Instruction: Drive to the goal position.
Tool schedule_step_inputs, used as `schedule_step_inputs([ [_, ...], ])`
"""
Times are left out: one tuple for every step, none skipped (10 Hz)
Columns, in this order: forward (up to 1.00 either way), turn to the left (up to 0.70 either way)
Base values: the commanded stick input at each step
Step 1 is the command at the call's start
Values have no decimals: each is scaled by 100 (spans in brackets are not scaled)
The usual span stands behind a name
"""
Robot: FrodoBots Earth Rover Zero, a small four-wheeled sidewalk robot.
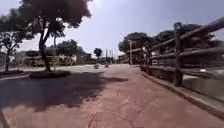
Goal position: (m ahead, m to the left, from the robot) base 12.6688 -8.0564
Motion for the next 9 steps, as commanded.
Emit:
schedule_step_inputs([
  [100,1],
  [100,1],
  [100,1],
  [100,1],
  [100,1],
  [100,1],
  [100,1],
  [100,1],
  [100,1],
])
